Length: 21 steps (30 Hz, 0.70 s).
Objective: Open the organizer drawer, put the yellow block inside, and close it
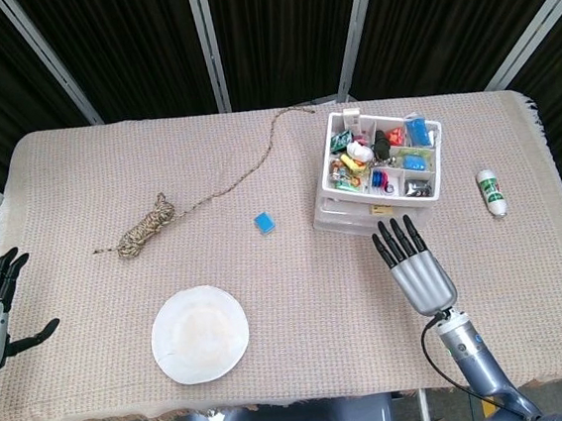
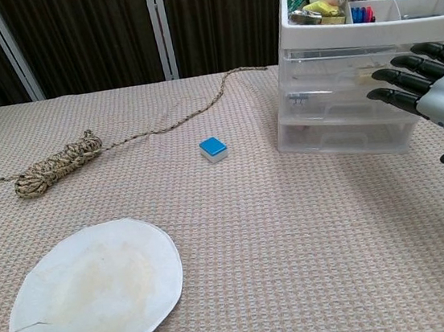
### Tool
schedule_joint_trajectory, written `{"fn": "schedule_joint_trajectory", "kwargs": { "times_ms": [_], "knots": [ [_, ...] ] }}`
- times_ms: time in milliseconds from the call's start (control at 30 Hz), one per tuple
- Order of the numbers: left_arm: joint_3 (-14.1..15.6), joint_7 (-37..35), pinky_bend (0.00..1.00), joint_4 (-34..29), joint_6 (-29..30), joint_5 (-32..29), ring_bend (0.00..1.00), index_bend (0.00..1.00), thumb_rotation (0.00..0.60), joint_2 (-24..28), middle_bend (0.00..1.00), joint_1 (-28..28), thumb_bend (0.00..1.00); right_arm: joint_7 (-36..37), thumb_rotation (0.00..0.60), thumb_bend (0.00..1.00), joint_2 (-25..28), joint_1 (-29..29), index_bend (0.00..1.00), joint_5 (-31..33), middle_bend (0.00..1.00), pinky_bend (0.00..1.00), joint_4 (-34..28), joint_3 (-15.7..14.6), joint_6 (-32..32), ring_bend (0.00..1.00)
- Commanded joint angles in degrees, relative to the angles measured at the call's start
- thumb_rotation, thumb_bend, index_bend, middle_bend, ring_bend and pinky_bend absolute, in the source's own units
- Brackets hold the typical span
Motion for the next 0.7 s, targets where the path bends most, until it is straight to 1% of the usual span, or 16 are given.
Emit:
{"fn": "schedule_joint_trajectory", "kwargs": {
  "times_ms": [33, 700],
  "knots": [
    [-0.01, -0.04, 0.0, -0.02, 0.0, -0.02, 0.0, 0.05, 0.6, 0.01, 0.0, 0.0, 0.21, -0.48, 0.6, 0.13, -0.31, 0.25, 0.09, 0.92, 0.0, 0.0, -0.08, 0.66, -0.48, 0.0],
    [-0.07, -0.17, 0.0, -0.08, 0.0, -0.12, 0.0, 0.05, 0.6, 0.03, 0.0, 0.02, 0.21, -2.97, 0.6, 0.13, -1.71, 1.98, 0.09, 5.4, 0.0, 0.0, 0.95, 3.39, -2.13, 0.0]
  ]
}}
